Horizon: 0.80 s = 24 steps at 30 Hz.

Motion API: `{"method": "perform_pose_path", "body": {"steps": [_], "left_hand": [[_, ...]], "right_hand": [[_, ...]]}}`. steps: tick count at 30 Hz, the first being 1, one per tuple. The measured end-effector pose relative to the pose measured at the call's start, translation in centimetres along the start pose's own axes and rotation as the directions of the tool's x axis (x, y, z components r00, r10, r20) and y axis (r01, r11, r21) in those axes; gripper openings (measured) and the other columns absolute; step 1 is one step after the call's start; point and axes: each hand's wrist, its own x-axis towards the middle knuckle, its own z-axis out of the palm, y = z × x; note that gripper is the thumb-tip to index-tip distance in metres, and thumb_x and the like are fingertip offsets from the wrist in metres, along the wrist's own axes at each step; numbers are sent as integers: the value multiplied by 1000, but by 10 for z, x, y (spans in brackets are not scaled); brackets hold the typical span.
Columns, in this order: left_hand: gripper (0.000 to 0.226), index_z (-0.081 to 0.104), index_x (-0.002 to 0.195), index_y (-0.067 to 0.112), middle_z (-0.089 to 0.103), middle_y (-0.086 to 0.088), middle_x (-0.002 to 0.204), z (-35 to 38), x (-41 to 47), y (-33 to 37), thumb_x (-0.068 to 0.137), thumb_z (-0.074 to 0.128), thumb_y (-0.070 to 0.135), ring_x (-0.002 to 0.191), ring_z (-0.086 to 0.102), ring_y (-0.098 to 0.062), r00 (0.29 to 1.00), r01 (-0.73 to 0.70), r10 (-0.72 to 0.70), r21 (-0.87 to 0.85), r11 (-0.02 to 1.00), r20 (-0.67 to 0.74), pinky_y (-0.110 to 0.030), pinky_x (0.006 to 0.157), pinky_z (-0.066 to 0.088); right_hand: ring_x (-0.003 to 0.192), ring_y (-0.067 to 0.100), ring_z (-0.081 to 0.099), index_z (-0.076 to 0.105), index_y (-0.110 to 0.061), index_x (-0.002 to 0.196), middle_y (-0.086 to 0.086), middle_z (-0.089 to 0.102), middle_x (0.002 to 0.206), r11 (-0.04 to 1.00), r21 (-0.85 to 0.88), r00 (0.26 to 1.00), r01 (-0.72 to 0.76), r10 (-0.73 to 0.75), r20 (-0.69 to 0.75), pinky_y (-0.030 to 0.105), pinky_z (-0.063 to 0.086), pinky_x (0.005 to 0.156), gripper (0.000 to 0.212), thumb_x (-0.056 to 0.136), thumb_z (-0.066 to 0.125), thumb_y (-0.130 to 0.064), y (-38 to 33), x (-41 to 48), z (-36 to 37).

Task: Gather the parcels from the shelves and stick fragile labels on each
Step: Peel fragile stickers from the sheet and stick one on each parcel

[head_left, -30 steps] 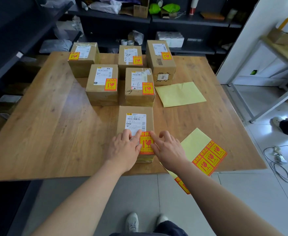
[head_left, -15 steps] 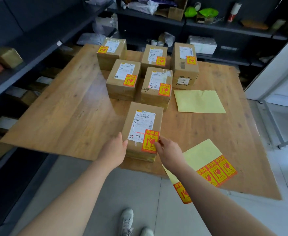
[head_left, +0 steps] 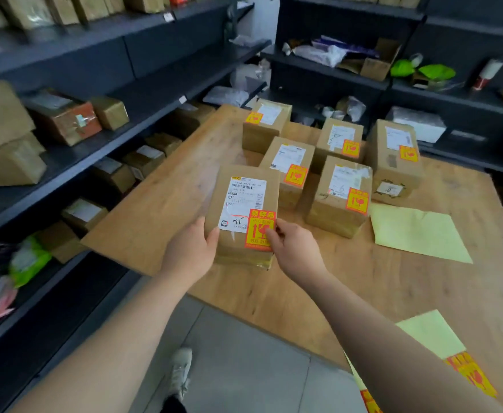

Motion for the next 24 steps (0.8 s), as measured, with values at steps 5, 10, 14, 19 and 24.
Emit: {"method": "perform_pose_path", "body": {"steps": [5, 10, 14, 19, 24], "left_hand": [[29, 56, 101, 16, 64, -5, 97, -29, 86, -44, 96, 39, 40, 71, 46, -18, 998, 14, -8, 85, 996, -64, -30, 60, 32], [31, 54, 93, 20, 63, -1, 84, -51, 185, -81, 95, 36, 44, 70, 53, -21, 997, -81, 80, 88, 993, 14, -34, 59, 47], [32, 44, 73, 23, 54, 1, 70, -48, 252, -96, 93, 36, 47, 64, 52, -21, 980, -173, 164, 71, 982, 111, -32, 52, 41], [37, 39, 64, 20, 52, -1, 66, -22, 305, -97, 93, 41, 43, 64, 49, -24, 956, -218, 204, 47, 975, 211, -33, 52, 37], [37, 38, 62, 21, 46, 4, 61, 7, 336, -88, 95, 43, 38, 53, 41, -12, 939, -222, 204, 33, 975, 276, -29, 44, 21]], "right_hand": [[82, 25, 61, 65, -14, 99, 3, 68, 90, 1000, -14, 1000, -3, 3, -1, 38, 50, 70, 29, 97, 46, -36, -52, 75, 30], [75, 23, 58, 63, -17, 89, 2, 66, 82, 996, 28, 995, -84, 85, -47, 31, 42, 61, 26, 97, 47, -36, -90, 151, 54], [73, 23, 58, 59, -22, 81, -1, 62, 76, 982, 44, 980, -183, 186, -77, 30, 39, 60, 23, 97, 48, -35, -97, 200, 67], [74, 21, 60, 65, -16, 87, 1, 66, 80, 952, 36, 949, -304, 306, -77, 31, 45, 61, 29, 97, 48, -36, -85, 241, 77], [79, 21, 63, 67, -13, 93, 3, 68, 85, 921, 48, 920, -386, 389, -58, 42, 55, 72, 30, 97, 47, -35, -66, 273, 83]]}}
